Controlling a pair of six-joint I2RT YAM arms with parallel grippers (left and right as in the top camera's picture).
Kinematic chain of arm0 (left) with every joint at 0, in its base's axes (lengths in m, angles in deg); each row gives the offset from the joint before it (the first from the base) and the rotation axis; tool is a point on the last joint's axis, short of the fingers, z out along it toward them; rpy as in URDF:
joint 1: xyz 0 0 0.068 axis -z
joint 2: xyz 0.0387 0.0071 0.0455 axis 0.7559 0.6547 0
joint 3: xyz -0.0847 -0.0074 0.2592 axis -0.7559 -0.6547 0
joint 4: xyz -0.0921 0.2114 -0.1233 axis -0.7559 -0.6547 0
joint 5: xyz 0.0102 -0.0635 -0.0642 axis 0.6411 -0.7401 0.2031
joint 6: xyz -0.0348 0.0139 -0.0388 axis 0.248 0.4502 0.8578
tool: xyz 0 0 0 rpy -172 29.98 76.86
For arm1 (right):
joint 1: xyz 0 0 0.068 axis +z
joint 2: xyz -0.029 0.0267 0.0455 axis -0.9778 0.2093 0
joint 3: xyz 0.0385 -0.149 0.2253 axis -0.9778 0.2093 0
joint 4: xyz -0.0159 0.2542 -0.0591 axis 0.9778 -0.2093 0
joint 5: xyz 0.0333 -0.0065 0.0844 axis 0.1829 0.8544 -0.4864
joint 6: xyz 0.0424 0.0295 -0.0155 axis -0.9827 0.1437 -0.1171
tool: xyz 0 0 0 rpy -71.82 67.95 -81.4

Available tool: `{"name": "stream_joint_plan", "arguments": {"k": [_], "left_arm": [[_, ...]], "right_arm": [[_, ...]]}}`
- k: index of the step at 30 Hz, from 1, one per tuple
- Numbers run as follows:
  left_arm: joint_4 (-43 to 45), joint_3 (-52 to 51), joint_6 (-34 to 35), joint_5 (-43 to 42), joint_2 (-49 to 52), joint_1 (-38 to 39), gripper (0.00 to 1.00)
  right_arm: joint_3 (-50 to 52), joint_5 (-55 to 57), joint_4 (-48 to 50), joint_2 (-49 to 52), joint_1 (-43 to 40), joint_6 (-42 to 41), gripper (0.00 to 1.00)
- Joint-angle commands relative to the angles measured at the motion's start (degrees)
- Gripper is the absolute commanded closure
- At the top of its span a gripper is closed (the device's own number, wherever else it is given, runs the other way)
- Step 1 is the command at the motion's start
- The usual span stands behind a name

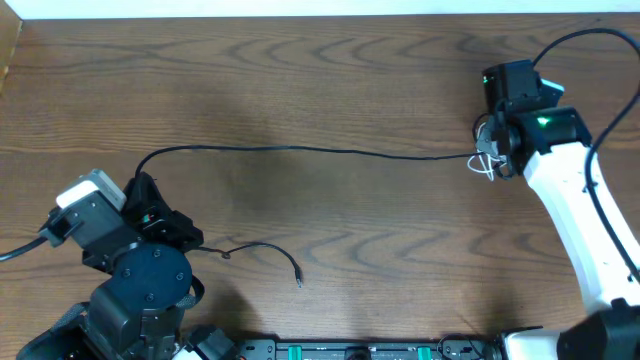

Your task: Untangle cables

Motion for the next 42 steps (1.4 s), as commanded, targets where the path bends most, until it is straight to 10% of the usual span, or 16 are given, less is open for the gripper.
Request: {"name": "stream_joint_plan", "arguments": {"k": [1,10,22,29,42], "left_arm": [[-0.4,0.2,1.2,5.5,-0.2,-0.3,0.92],[-2.1,0.2,2.7,6.9,-0.9,-0.3,0.93],[-2.3,0.2,3.6,6.5,-0.9,-0.3,0.92],[-3.4,0.2,3.8,6.5,-0.9,-0.3,0.92],[-8.5,0.2,10.5,9.8,-0.9,-0.3,0.93]], "right_arm": [[0.0,5.7,-0.3,0.7,-1.0,-2.5,0.98],[0.0,6.3,-1.7,3.0,-7.0,-5.0,0.99],[0.0,-40.4,6.8,3.0,-9.3,15.2,0.99],[0.0,-0.5,-2.2,3.0,-9.3,-8.6,0.99],[0.0,9.7,-5.1,3.1,-9.4,-10.4,0.95]]}}
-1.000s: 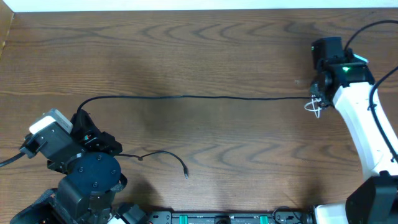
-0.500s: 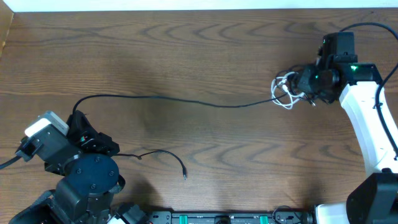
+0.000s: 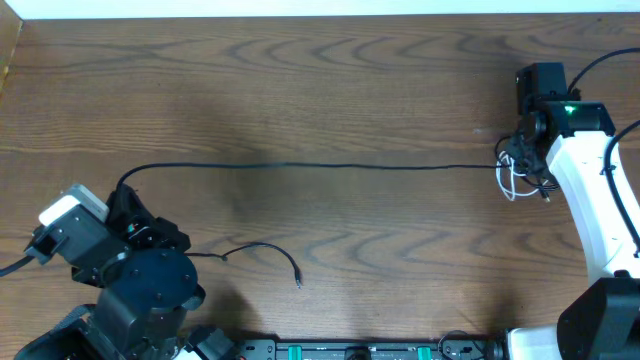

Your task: Untangle cables

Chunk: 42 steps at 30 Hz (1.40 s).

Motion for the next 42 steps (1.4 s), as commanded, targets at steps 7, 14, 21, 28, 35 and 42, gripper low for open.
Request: {"name": "stream_joint_plan", "arguments": {"k": [7,14,21,28,35,42], "left_arm": [[-3.7,0.2,6.8,5.1,-0.4,-0.3,0.92],[-3.7,0.2,7.6,4.7,-0.4,-0.3,0.92],[-0.9,0.2,8.8,-1.4,-0.3,-0.3,0.92],[2.8,0.2,6.4,-7.5,-0.3,-0.3,0.92],[2.8,0.2,6.0,-9.9,-0.1,-0.3,0.92],[4.7,0.2,-4.1,-18.7,4.2,-0.3,0.92]], "right_arm": [[-0.1,-7.0,3.5,0.2,-0.8,2.9,0.89],[-0.1,-22.0,6.4,0.2,-0.8,9.1,0.47],[-0.1,-38.6,5.9,0.2,0.7,17.0,0.16],[-0.1,-56.7,6.6,0.2,6.7,30.6,0.05],[0.3,-50.7,6.8,0.3,17.9,28.3,0.01],[0.6,-50.7,12.4,1.7,28.2,25.4,0.01]]}}
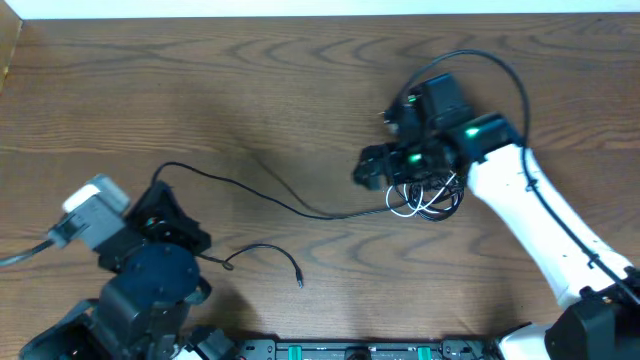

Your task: Untangle cables

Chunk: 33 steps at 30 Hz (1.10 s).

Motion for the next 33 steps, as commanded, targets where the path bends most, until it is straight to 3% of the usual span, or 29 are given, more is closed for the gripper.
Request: {"name": "stream_joint_plan", "arguments": {"k": [1,6,11,25,30,31,33], "left_arm": [[1.9,0.2,-10.6,-7.8,4.0,-0.3,0.92],[4.6,0.2,-14.5,-14.5,7.5,-0.3,0.92],[14.1,0.6,-24.2,-34.2,7.6,-0.3,0.92],[16.1,5.3,-18.3,-37.4,7.6,-0.3,0.92],[19.2,5.3,-15.0,-43.8,7.6,-0.3,0.92],[19.4,5.3,-14.9,-44.1,7.6,-0.3,0.92],[19.3,5.3,-14.9,-44.0,7.6,-0.3,0.93]], "right_arm": [[0.6,-0.2,2.8,1.6,4.2,-3.1,0.01],[0.6,-0.3,8.5,3.8,8.4,-4.8,0.01],[0.6,-0.3,14.1,6.6,12.0,-3.6,0.01],[0.6,-8.3,27.1,7.5,13.2,-4.4,0.01],[0.6,-8.1,30.1,7.5,13.1,-4.5,0.01],[0.6,-8.0,30.9,7.5,13.1,-4.5,0.02],[0.6,-8.0,32.5,7.5,13.1,-4.5,0.26]]}}
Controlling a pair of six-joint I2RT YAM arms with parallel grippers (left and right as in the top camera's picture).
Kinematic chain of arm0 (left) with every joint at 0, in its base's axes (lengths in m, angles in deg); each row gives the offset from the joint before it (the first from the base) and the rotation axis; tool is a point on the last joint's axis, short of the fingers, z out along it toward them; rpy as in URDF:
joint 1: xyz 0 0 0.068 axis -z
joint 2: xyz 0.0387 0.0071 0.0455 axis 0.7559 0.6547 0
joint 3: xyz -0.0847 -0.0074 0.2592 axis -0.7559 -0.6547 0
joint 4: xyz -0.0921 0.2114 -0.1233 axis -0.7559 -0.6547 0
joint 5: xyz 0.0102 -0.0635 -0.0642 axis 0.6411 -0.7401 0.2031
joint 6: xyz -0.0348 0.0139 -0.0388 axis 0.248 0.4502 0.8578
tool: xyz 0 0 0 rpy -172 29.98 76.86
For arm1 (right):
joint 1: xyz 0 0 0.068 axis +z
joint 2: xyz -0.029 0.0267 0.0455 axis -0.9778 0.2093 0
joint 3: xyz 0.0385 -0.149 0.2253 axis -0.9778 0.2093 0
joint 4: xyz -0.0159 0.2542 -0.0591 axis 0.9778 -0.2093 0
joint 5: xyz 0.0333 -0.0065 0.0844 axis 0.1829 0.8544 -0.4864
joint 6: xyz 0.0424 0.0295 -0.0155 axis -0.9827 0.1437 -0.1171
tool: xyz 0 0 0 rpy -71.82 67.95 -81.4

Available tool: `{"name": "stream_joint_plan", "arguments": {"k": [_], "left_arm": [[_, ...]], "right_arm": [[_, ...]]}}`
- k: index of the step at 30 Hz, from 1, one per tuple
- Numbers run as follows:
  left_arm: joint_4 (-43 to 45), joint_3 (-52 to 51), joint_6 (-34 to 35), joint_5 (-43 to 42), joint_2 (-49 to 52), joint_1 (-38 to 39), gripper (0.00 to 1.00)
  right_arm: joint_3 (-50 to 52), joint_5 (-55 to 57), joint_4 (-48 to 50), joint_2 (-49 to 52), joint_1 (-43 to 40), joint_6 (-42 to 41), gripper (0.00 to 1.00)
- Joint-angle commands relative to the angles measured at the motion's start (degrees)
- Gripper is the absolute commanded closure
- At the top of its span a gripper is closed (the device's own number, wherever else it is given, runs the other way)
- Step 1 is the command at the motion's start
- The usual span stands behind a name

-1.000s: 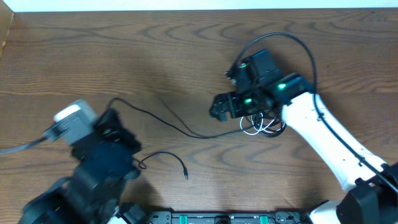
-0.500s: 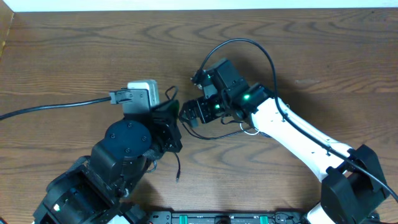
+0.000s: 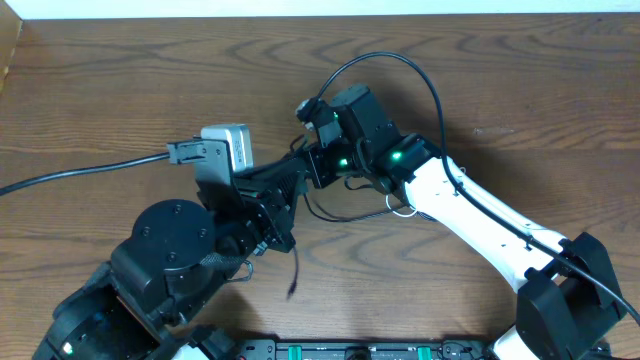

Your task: Untangle cables

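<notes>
Only the overhead view shows this moment. My left gripper (image 3: 283, 208) and right gripper (image 3: 308, 168) meet at the table's middle, almost touching. Slack black cable (image 3: 335, 213) loops on the wood just right of them, under the right arm. One loose end of the black cable (image 3: 294, 272) lies below the left gripper. A bit of white cable (image 3: 401, 207) peeks out beneath the right arm's white link. The dark arm bodies hide both pairs of fingers, so what they hold does not show.
The left arm's base (image 3: 170, 250) fills the lower left, its own thick black lead (image 3: 80, 172) running off to the left edge. The right arm's white link (image 3: 480, 225) crosses the lower right. A black rail (image 3: 360, 350) lines the front edge.
Both arms have moved inward: the left gripper from the left side to the centre, the right gripper further left to meet it. The black cable between them is now bunched under the arms.
The black cable first stretched across the table from the left gripper to a tangled bundle at the right gripper, far right. It was then drawn straighter. Later the right gripper and bundle stood at the centre with the cable slack; now both grippers are together.
</notes>
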Motion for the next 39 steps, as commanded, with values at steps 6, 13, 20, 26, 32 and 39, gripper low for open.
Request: {"name": "stream_joint_plan", "arguments": {"k": [6,13,20,26,32,39], "left_arm": [[0.0,1.3,1.4,-2.7,-0.2,-0.2,0.93],[-11.8,1.0,1.3,16.7,0.3,-0.2,0.92],[-18.4,0.4,1.3,21.7,3.7,-0.2,0.89],[-18.4,0.4,1.3,21.9,8.0,-0.2,0.51],[-18.4,0.4,1.3,21.9,11.3,-0.2,0.24],[-18.3,0.4,1.3,21.0,11.5,-0.2,0.2]], "right_arm": [[0.3,-1.1,1.8,0.0,0.0,-0.7,0.99],[0.0,-1.1,2.2,-2.2,-2.0,-4.9,0.99],[-0.2,-1.2,5.9,-11.8,-10.1,-15.1,0.99],[-0.4,-2.0,10.9,-23.9,-16.4,-20.2,0.99],[-3.5,-1.7,13.4,-33.4,-21.1,-24.0,0.98],[-11.3,-1.5,13.2,-36.1,-23.1,-26.4,0.99]]}}
